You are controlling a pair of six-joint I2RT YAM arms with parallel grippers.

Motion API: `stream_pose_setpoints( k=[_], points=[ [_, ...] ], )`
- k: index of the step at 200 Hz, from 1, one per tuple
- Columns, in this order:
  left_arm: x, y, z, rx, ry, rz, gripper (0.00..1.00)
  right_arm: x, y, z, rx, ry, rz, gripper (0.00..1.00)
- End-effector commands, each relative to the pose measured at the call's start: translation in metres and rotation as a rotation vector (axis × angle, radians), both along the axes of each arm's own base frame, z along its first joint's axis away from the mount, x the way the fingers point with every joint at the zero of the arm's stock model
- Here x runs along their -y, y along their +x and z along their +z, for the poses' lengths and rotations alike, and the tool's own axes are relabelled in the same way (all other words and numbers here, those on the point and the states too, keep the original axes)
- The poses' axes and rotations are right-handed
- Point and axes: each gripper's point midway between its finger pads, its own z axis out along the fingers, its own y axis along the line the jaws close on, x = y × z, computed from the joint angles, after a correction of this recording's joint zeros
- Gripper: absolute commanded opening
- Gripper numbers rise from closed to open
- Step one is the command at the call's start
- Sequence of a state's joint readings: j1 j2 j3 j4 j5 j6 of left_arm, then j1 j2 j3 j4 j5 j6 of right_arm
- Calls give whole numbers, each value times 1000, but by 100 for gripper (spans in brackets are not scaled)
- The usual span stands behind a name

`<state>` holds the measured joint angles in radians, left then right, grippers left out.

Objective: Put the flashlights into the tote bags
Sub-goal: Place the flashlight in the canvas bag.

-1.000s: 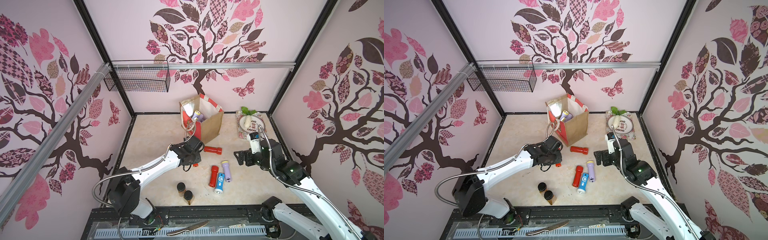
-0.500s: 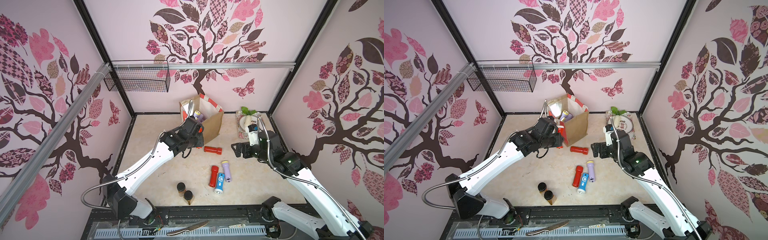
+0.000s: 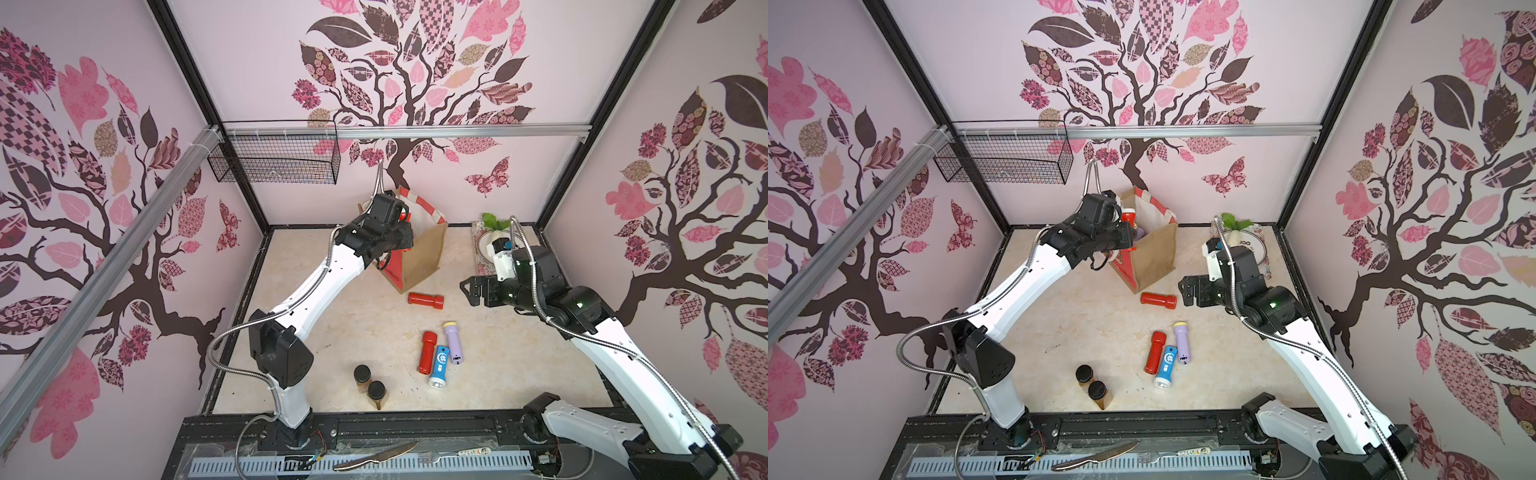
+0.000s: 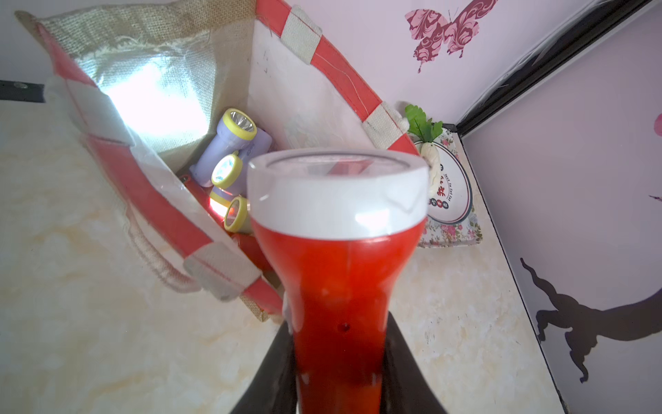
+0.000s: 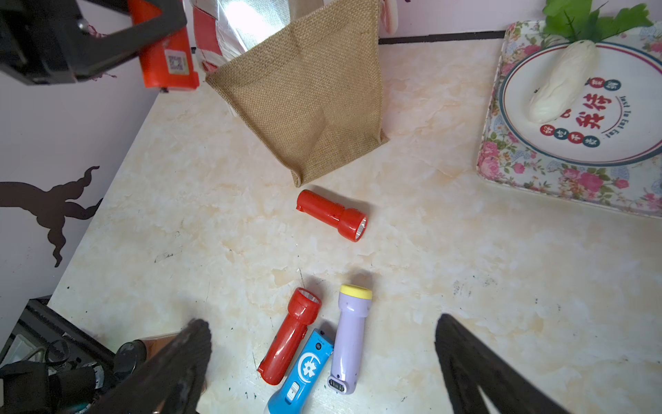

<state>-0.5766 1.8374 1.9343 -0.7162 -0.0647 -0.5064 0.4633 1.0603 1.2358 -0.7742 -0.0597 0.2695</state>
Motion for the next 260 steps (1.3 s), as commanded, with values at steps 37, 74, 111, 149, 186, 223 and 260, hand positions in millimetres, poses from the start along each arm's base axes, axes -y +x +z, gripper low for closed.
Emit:
stream_pose_setpoints(
  k=[37, 74, 111, 149, 186, 223, 260],
  points=[
    [0, 77, 28, 149, -93, 41, 2, 7, -5, 4, -38, -17, -25, 100],
    [0, 113, 4, 159, -61, 64, 2, 10, -6, 2, -41, -35, -28, 100],
    [3, 139, -27, 154, -7, 80, 3, 8, -2, 3, -37, -47, -20, 100],
    [-3, 152, -60, 111, 15, 97, 3, 10, -2, 1, -34, -57, -22, 100],
    [-9, 148, -69, 100, 42, 103, 14, 10, -1, 0, -31, -54, -26, 100],
    [-19, 147, -66, 101, 50, 118, 34, 8, 1, -1, -32, -48, -27, 100],
    [-22, 142, -47, 131, 51, 112, 55, 9, -1, 1, -25, -43, -31, 100]
  ],
)
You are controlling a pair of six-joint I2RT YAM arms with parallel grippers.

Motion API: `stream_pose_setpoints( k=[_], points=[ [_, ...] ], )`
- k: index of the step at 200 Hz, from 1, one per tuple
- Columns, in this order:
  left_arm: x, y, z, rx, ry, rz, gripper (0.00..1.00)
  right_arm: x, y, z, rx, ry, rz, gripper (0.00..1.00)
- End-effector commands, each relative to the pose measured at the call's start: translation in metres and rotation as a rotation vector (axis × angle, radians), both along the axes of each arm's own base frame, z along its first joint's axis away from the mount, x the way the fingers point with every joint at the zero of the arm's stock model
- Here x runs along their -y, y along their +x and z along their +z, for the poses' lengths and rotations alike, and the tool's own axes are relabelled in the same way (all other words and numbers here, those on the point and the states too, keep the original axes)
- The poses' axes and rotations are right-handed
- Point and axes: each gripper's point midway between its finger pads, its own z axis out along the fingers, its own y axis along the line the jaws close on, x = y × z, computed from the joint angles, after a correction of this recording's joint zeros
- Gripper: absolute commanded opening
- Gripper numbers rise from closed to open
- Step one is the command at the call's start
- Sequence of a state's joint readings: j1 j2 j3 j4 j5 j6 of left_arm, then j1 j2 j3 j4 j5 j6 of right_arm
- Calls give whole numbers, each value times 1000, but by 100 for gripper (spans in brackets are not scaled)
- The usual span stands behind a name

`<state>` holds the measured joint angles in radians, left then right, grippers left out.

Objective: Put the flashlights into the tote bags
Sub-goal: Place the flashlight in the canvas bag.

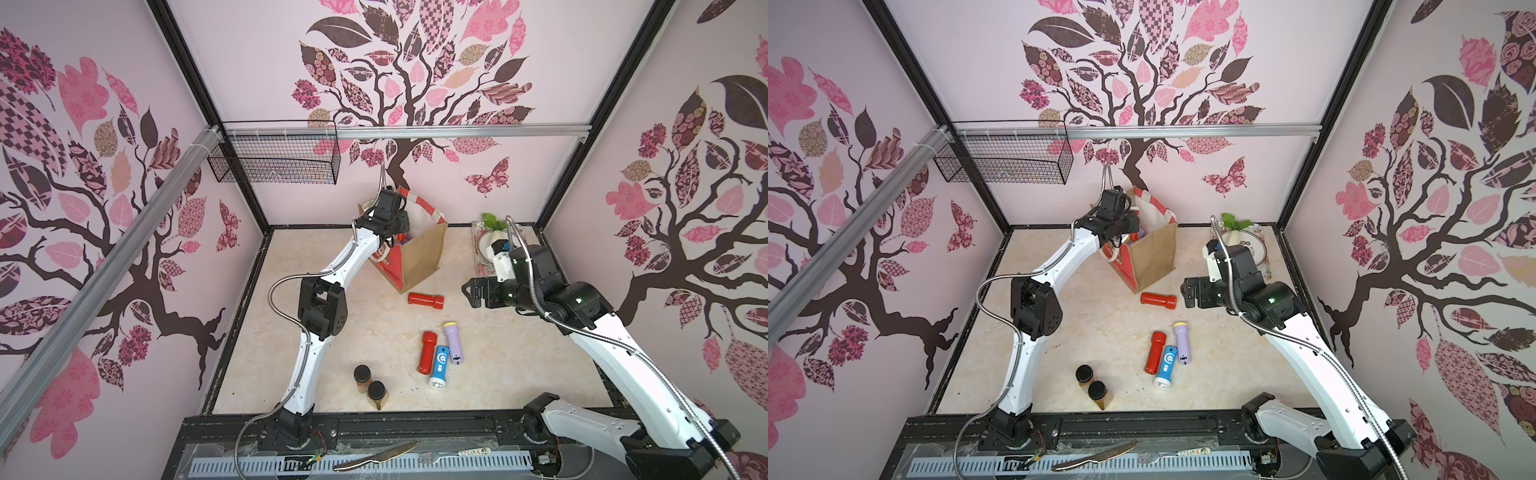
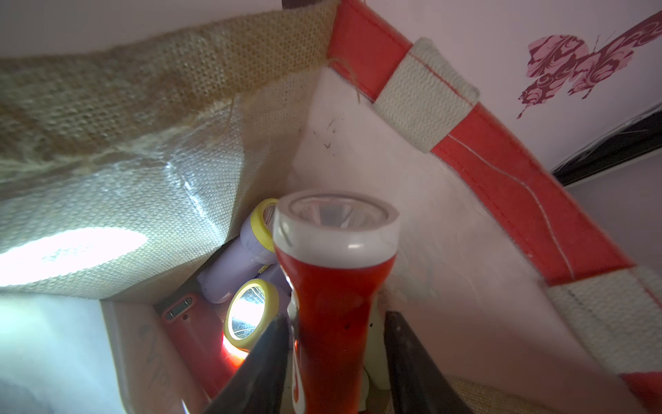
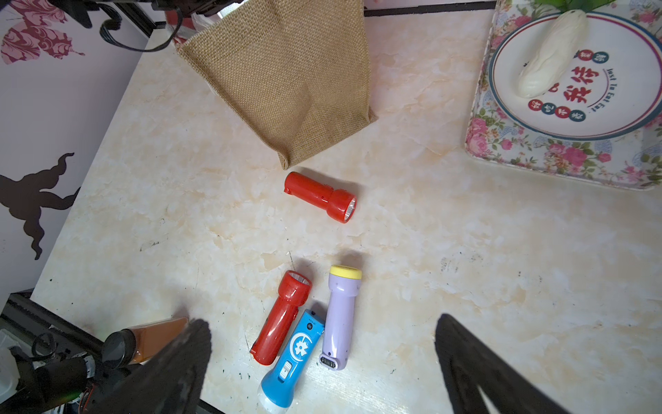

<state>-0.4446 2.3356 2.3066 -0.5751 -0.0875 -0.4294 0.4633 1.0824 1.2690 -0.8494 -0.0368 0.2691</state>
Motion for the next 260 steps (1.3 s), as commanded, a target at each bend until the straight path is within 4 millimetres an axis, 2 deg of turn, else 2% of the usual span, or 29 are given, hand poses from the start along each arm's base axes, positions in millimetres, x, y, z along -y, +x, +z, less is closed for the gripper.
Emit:
stream_pose_setpoints(
  k=[1, 16, 68, 87, 121, 133, 163, 196, 221, 235, 260],
  points=[
    [-10, -5, 45, 87, -6, 2, 56, 3, 3, 7, 25, -2, -14, 100],
    [-11, -9, 55, 99, -5, -4, 60, 3, 2, 7, 25, 3, -16, 100],
    [-13, -37, 103, 157, -64, -49, 61, 1, 1, 9, 30, 19, -12, 100],
    [-5, -57, 117, 163, -62, -107, 62, 1, 2, 9, 34, 25, -10, 100],
    [12, -109, 121, 136, -43, -244, 62, -1, 1, 7, 36, 41, -13, 100],
    [16, -132, 109, 105, -20, -291, 62, 0, 0, 1, 27, 44, -16, 100],
    [31, -192, 101, 75, 16, -422, 64, 2, -8, -21, -14, 59, -25, 100],
    [32, -246, 82, 20, -13, -516, 66, 12, -15, -46, -63, 96, -56, 99],
    [32, -277, 59, -31, -42, -599, 68, 22, -22, -67, -106, 121, -90, 100],
    [32, -291, 47, -49, -30, -633, 69, 23, -26, -71, -113, 132, -97, 100],
    [30, -305, 17, -111, 7, -665, 70, 26, -32, -82, -128, 126, -103, 100]
  ],
)
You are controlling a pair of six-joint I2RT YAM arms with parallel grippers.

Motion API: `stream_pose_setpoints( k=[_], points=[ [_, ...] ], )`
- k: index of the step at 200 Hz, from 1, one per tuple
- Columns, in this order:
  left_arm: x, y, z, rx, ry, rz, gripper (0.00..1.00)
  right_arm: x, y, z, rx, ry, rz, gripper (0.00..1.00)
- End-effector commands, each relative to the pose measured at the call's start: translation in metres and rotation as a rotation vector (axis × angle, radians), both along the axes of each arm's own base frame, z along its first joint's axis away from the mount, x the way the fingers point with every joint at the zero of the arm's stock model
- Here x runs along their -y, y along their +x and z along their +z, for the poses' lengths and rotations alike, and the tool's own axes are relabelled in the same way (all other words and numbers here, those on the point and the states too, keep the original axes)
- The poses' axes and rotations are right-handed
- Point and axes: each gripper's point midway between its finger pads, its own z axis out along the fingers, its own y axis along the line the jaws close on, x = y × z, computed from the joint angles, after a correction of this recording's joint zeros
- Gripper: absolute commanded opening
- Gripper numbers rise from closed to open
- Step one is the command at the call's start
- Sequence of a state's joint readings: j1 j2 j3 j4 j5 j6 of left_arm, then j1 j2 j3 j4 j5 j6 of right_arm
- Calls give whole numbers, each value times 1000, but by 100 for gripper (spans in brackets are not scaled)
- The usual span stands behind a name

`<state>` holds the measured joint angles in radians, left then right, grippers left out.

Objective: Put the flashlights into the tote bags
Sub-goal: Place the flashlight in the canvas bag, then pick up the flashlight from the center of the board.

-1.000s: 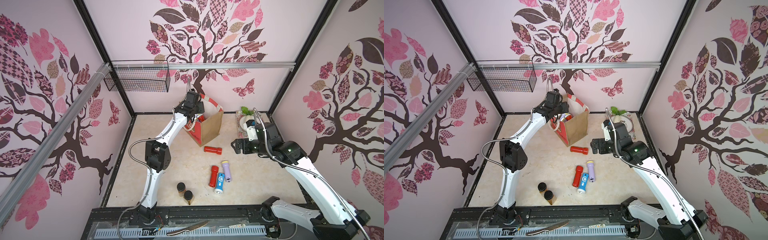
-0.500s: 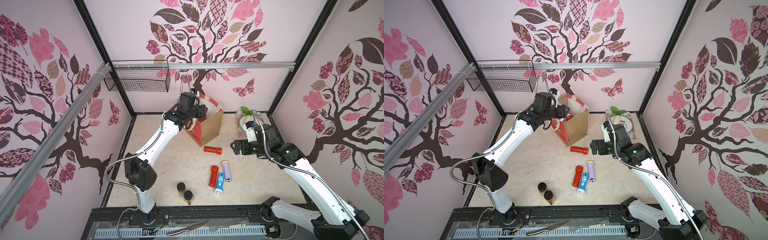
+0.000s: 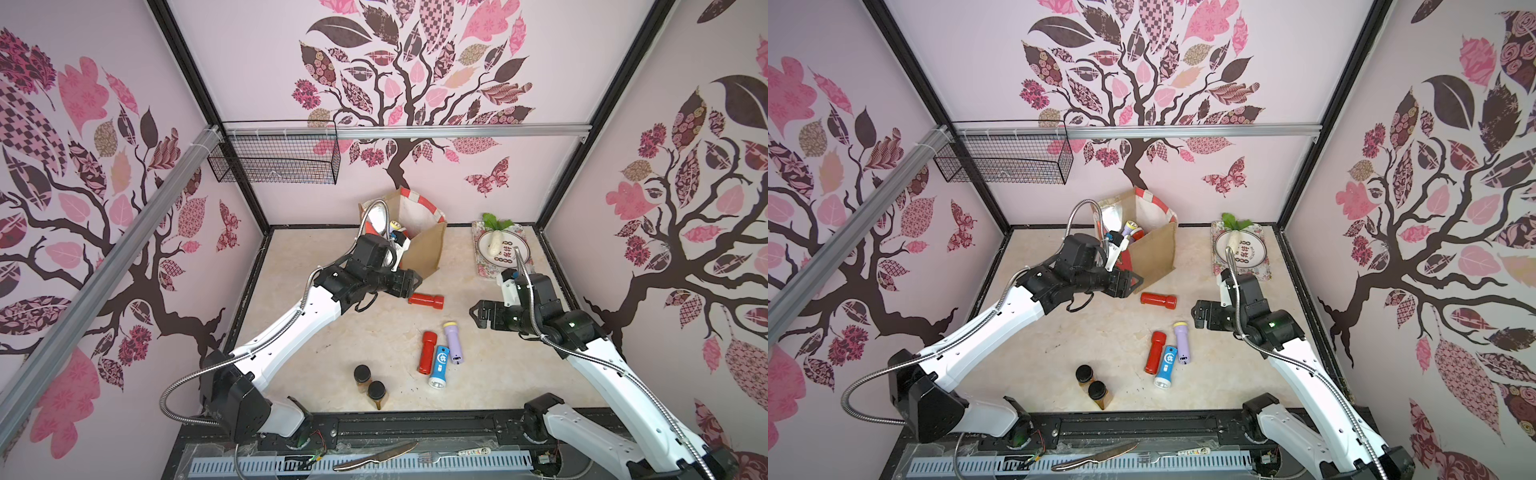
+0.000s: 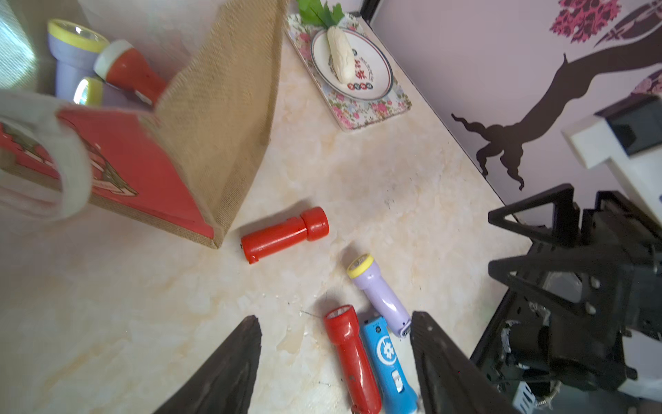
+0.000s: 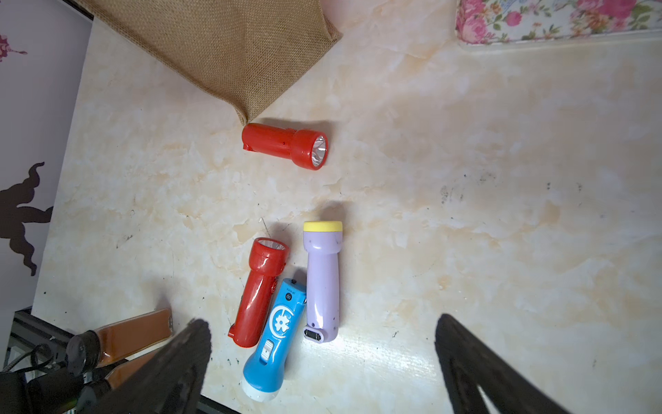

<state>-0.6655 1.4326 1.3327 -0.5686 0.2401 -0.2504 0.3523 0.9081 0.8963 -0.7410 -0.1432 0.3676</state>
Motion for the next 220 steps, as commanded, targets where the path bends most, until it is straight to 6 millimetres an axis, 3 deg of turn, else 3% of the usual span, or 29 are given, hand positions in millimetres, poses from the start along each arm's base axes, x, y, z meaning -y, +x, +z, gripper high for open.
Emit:
stream_pose_setpoints(
  k=[1, 20, 46, 131, 154, 220],
  points=[
    [3, -18, -26, -32, 34, -77, 70, -1, -4, 4, 20, 29, 0, 100],
    [2, -22, -46, -48, 82, -93, 70, 6, -9, -7, 11, -1, -16, 100],
    [4, -26, -68, -70, 141, -142, 71, 4, -9, -4, 13, 17, -12, 99],
    [17, -20, -112, -129, 243, -190, 71, 0, -13, -2, -11, 49, -8, 100],
    [18, -30, -126, -166, 274, -149, 68, -1, -12, -3, -13, 52, -10, 100],
    [13, -70, -162, -380, 161, 6, 64, -2, -6, -2, 12, 49, -6, 100]
  ],
)
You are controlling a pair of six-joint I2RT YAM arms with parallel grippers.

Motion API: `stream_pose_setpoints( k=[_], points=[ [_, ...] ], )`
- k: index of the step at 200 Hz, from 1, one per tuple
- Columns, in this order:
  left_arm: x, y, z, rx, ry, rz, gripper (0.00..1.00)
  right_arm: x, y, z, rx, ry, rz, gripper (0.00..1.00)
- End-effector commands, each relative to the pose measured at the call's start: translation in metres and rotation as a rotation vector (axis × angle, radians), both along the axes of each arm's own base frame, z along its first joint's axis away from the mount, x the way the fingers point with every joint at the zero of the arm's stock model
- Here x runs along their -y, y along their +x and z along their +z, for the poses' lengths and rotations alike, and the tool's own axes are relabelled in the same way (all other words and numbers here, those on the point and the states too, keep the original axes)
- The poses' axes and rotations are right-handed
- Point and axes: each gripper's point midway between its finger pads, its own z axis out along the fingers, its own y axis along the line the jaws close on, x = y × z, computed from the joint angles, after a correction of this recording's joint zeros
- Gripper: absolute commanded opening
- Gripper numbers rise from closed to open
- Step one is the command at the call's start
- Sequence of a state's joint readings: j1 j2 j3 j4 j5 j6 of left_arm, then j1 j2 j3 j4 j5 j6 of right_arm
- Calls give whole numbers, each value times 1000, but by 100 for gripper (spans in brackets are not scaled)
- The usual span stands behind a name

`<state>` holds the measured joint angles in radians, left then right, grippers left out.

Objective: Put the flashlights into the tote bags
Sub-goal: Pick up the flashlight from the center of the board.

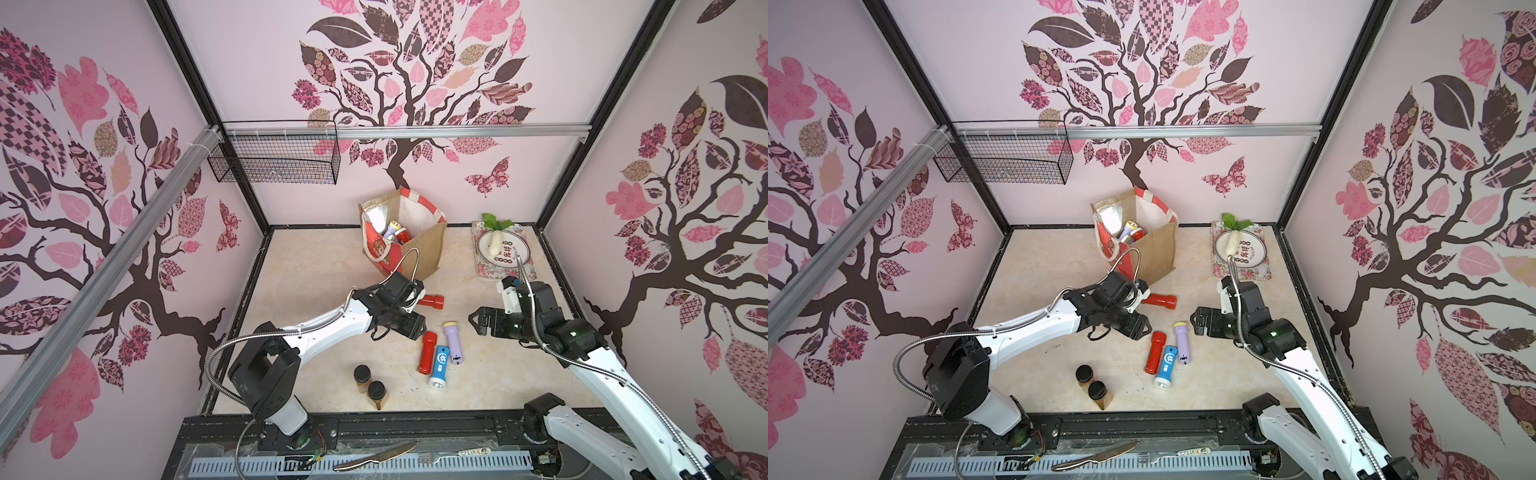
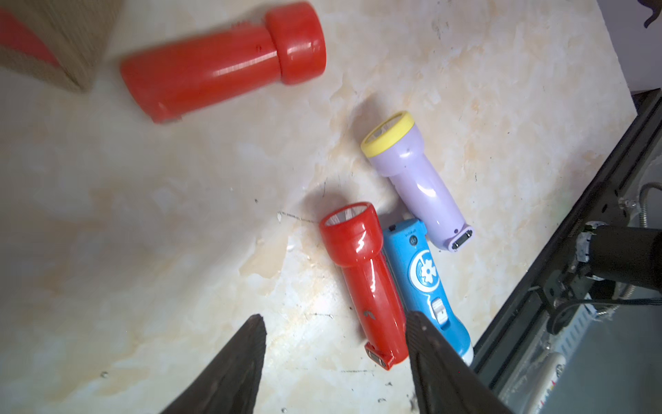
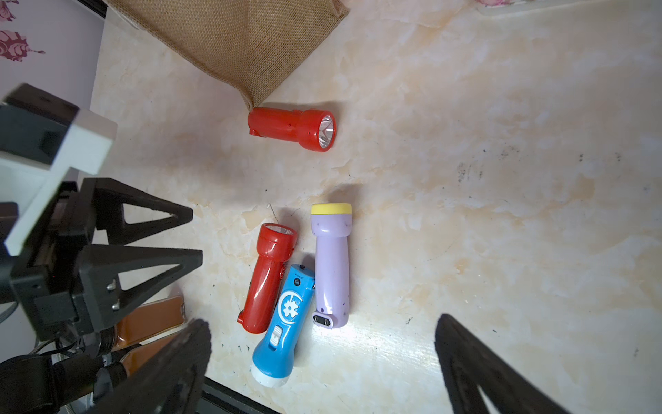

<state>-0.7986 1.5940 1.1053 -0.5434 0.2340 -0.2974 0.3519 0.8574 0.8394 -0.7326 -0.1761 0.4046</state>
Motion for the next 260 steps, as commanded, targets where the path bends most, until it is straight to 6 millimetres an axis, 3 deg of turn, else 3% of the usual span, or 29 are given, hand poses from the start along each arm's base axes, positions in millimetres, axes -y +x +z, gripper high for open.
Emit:
stream_pose_setpoints(
  k=[1, 95, 219, 260],
  points=[
    [-4, -10, -10, -77, -49, 118, 64, 0, 5, 7, 31, 5, -1, 100],
    [-5, -38, -33, -141, 1, 223, 62, -3, 1, 16, 80, 29, 25, 99],
    [30, -41, -51, -171, 36, 210, 57, -3, -5, 27, 116, 42, 46, 100],
    [33, -38, -54, -164, 60, 218, 54, -3, -6, 27, 121, 40, 45, 100]
  ],
)
